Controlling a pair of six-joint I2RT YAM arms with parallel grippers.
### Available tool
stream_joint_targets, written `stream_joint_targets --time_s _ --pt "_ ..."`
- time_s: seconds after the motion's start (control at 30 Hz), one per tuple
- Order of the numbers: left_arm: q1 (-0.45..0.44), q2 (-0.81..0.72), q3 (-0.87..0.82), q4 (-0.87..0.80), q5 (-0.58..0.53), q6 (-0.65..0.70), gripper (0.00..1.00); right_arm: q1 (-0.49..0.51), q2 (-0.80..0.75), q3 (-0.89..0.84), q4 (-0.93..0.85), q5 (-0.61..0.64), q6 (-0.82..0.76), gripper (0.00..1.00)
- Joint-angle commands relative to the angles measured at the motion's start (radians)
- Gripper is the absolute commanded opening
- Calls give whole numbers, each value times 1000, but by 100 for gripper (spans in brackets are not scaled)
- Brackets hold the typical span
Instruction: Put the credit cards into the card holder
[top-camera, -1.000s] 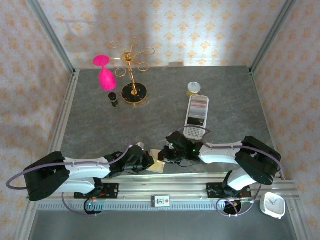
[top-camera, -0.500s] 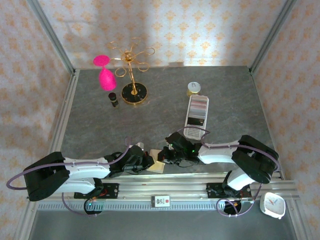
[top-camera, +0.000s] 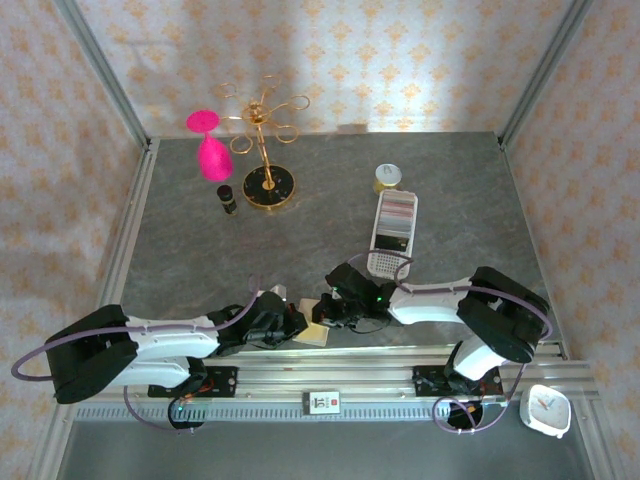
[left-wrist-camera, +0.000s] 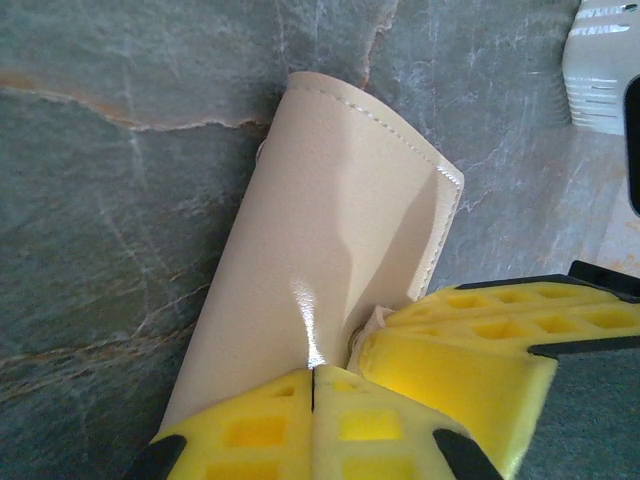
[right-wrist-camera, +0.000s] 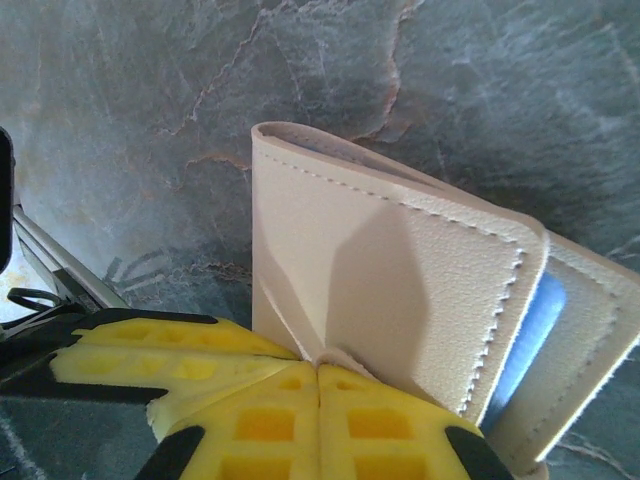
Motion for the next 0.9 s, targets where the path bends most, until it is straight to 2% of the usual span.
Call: stream_joint_targets --time_s 0.0,0.13,0.27,0.3,0.37,0.53,0.6,0.67,0.7,0.73,0.77,0.87 --pt "-1 -18 -40 -72 -46 -12 0 35 103 -74 -218 80 -12 0" --pt "-1 -105 -28 -165 -82 -10 0 35 60 -84 -161 95 19 0" --pt "0 -233 6 -366 -164 -22 0 34 -5 -6 -152 155 23 1" --pt "-1 -270 22 -427 -190 -20 2 33 -20 23 -147 168 19 10" --pt "1 -333 63 -540 -243 -5 10 27 -45 76 -152 191 6 28" --pt "36 -419 224 -797 -383 67 39 -2 -124 218 -256 282 -47 52" --pt "84 -429 294 -871 -434 109 52 -42 -177 232 -316 334 -57 56" --pt "149 -427 348 -897 -459 188 61 -96 -245 214 -351 366 -76 57" --pt "190 -418 374 -904 -472 229 72 -123 -288 201 -366 396 -96 57" --pt "224 -410 394 -903 -482 265 96 -145 -330 193 -381 432 -113 58" --pt "261 -397 417 -898 -501 305 99 -171 -376 182 -391 472 -140 59" --pt "348 -348 476 -860 -592 435 99 -237 -544 135 -365 600 -237 67"
